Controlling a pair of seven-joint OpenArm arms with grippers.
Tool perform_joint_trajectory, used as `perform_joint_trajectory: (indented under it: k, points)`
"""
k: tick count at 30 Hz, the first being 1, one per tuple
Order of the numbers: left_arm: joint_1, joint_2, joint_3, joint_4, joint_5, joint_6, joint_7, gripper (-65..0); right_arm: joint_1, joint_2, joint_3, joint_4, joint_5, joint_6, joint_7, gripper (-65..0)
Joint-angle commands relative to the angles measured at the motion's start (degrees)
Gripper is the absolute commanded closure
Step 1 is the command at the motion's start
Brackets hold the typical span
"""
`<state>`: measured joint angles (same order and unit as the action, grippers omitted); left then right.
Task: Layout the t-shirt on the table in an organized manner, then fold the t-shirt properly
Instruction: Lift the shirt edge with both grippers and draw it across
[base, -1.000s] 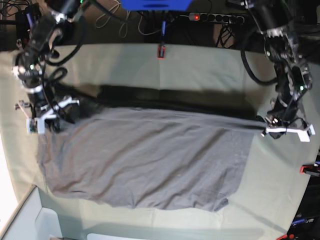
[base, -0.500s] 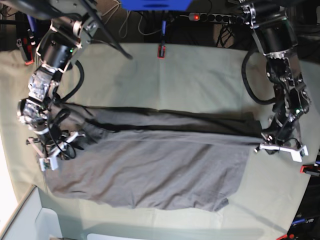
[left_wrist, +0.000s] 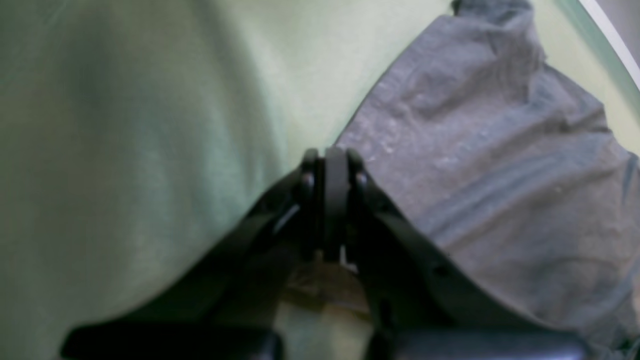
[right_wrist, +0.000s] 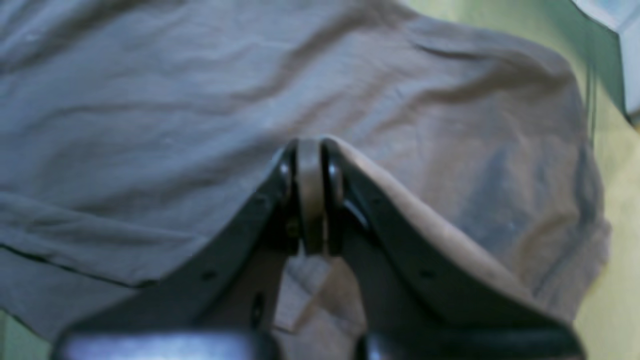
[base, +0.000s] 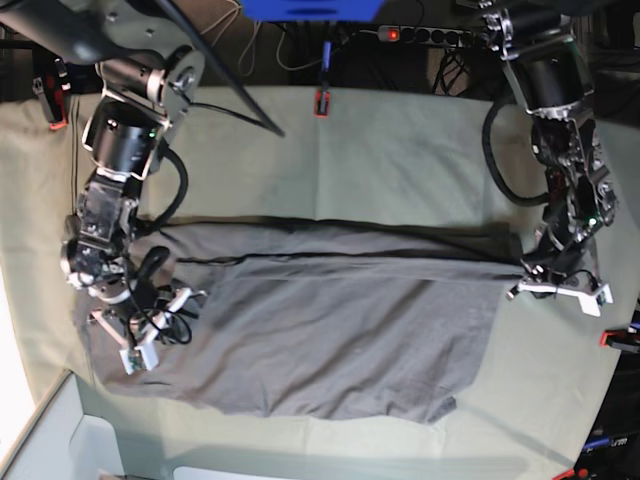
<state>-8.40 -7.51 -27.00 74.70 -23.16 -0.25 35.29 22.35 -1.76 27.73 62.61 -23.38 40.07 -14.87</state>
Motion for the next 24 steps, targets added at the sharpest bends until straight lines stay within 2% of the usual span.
perform_joint_trajectory:
  k: [1,4,6,8,10,15,18,20,24]
  points:
    - [-1.3,-0.6,-0.1,0.9,-0.3,-0.4,-1.3,0.0,1.7,0.5,0.0,0.8,0.7,-0.1,1.6,0.0]
    - [-2.0,-0.6,0.0,0.9,-0.3,-0.4,-1.2,-0.1,2.0,0.8,0.0,-1.0,0.7,-0.1,1.6,0.0]
    - [-2.9,-0.6,0.0,0.1,-0.3,-0.4,-1.1,-0.5,2.0,2.5,0.0,-2.3,0.7,-0.1,1.6,0.0]
    - [-4.2,-0.6,0.0,-1.7,-0.3,-0.4,-1.0,-3.8,2.7,2.9,0.0,-3.0,0.7,-0.1,1.4,-2.2]
    - [-5.5,-0.7,0.0,-3.6,-0.3,-0.4,-0.1,-12.1,2.6,3.5,-0.1,-3.1,0.7,-0.1,1.2,-8.8]
    - [-6.1,-1.5,0.0,-4.2,-0.4,-0.4,1.2,-38.7,2.3,5.2,0.4,-2.8,0.7,-0.1,1.0,-26.5]
    - [-6.0,-1.7,0.0,-4.0,-0.9,-0.4,1.5,-49.8,0.8,6.6,0.5,-0.9,0.9,-0.1,0.9,-32.2]
    - [-5.2,-1.7,0.0,-1.2,-0.9,-0.4,1.9,-52.7,-2.0,6.6,0.5,3.9,1.1,-0.1,1.0,-34.0]
    - [1.6,-1.2,-0.1,6.1,-0.9,-0.4,1.2,-52.6,-8.7,5.6,0.4,13.1,1.2,-0.1,1.4,-34.0]
